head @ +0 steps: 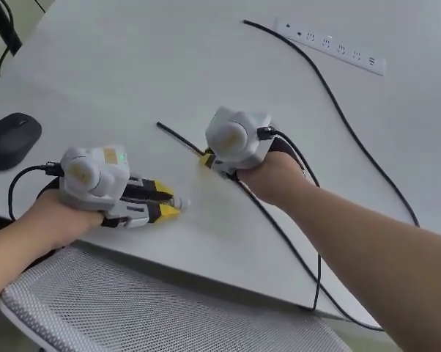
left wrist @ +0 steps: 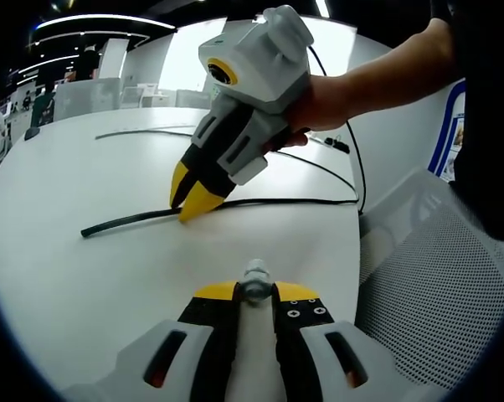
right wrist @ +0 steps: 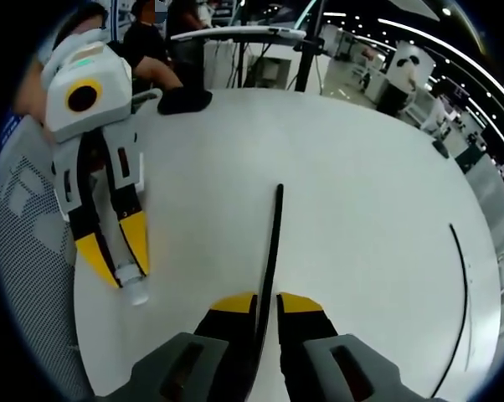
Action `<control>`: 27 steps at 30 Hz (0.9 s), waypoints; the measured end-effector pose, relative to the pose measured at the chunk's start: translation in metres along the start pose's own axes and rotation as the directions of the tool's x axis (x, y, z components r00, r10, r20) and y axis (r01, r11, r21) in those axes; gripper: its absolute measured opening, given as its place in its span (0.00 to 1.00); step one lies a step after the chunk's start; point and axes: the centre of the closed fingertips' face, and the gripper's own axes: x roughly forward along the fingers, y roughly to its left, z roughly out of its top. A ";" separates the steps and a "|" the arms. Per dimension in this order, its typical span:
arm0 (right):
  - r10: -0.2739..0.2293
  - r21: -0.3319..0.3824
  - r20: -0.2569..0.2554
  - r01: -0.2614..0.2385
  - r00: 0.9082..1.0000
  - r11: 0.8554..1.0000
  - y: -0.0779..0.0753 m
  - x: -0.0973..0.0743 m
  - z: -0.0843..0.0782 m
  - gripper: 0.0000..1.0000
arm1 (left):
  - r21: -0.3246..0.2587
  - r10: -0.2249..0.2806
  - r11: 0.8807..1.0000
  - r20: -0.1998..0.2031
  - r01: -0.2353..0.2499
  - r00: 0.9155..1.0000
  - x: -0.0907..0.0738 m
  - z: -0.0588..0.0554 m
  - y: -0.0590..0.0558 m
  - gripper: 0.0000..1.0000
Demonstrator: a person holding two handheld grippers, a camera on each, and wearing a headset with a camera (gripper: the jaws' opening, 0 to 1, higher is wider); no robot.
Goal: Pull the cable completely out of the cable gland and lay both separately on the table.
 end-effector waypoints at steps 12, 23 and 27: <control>-0.047 0.060 0.041 0.044 0.998 0.997 -0.010 -0.022 0.007 0.16 | -0.002 0.001 1.000 0.001 -0.001 1.000 0.000 0.005 0.000 0.21; -0.089 0.180 0.142 0.063 0.986 0.982 -0.015 -0.056 0.012 0.28 | -0.033 0.017 0.999 0.009 -0.017 1.000 -0.010 0.014 -0.005 0.32; -0.106 0.214 0.182 0.066 0.978 0.975 -0.016 -0.077 0.014 0.35 | -0.063 0.027 0.998 0.042 -0.024 0.999 -0.020 0.024 -0.013 0.37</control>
